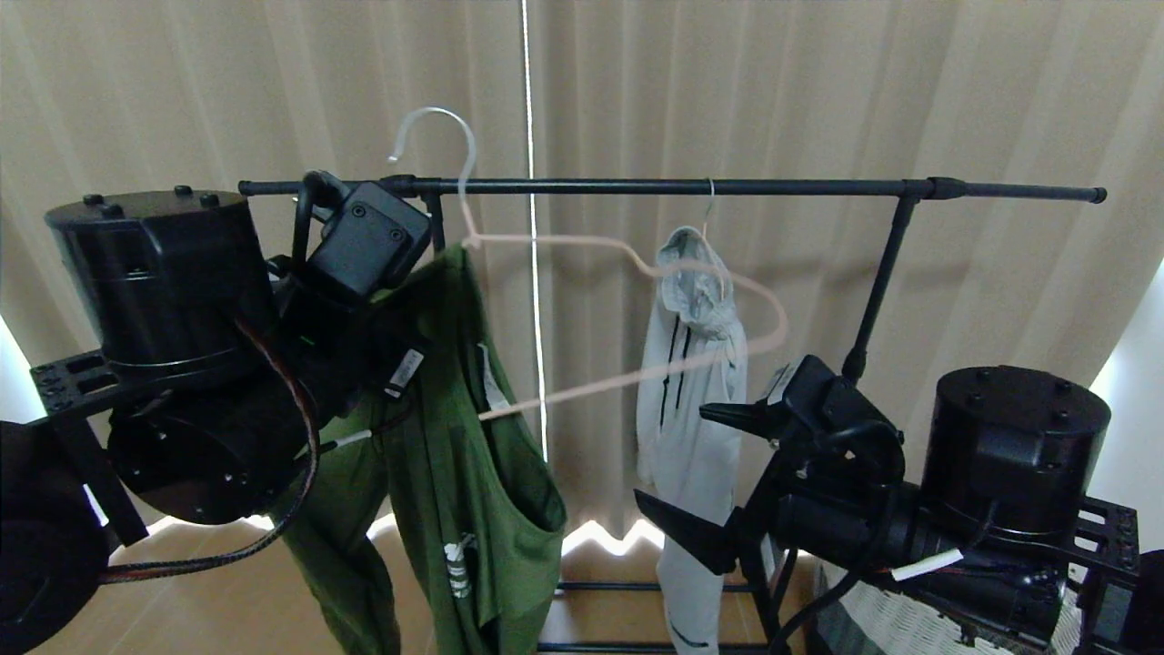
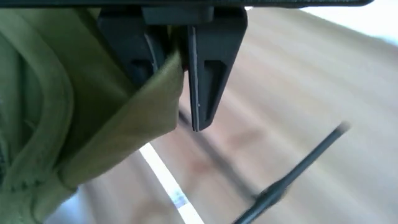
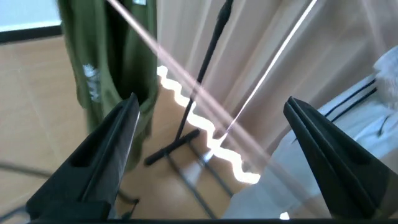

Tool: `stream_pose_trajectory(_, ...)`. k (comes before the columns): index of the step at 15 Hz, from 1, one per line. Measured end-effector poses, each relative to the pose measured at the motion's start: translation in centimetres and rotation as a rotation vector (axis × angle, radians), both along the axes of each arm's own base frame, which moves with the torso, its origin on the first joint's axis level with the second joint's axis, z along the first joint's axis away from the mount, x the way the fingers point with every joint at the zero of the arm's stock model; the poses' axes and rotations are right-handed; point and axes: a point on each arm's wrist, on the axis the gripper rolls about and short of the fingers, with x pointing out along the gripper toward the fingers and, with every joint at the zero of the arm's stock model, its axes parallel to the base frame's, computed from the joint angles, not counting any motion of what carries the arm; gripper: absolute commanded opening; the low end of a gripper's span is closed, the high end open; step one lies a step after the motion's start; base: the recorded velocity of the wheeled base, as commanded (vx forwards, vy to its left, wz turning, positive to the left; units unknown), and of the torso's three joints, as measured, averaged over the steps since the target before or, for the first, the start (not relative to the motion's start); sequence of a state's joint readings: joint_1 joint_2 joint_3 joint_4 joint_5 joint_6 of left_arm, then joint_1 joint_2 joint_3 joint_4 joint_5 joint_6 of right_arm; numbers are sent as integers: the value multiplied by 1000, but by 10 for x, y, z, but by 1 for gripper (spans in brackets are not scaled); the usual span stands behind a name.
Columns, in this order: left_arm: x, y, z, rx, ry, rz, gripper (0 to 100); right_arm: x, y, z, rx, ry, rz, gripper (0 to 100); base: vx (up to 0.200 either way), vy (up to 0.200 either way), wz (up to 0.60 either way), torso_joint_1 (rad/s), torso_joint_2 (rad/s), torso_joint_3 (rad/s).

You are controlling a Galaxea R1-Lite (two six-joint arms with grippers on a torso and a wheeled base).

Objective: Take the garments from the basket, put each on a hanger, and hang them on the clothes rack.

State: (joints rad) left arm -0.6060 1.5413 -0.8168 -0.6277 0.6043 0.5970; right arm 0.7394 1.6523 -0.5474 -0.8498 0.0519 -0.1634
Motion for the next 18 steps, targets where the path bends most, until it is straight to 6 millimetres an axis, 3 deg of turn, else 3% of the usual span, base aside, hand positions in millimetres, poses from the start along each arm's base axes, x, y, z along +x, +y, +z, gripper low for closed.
stream_pose_trajectory(4, 8, 13, -1, 29, 4, 67, 0, 9, -14, 10, 24, -32, -70, 100, 0, 0, 0, 0, 0, 0)
stream_pose_trajectory(7, 4, 3, 0, 18, -7, 20, 0, 8, -16, 14, 34, -40, -71, 100, 0, 0, 0, 0, 0, 0)
stream_pose_trajectory(12, -10, -20, 6, -10, -55, -130, 0, 3, 8, 10, 51, -7, -1, 100, 0, 0, 0, 0, 0, 0)
stream_pose_trajectory(18, -22, -35, 5, -13, -54, -226, 0, 17, 31, 5, 86, -19, 17, 100, 0, 0, 0, 0, 0, 0)
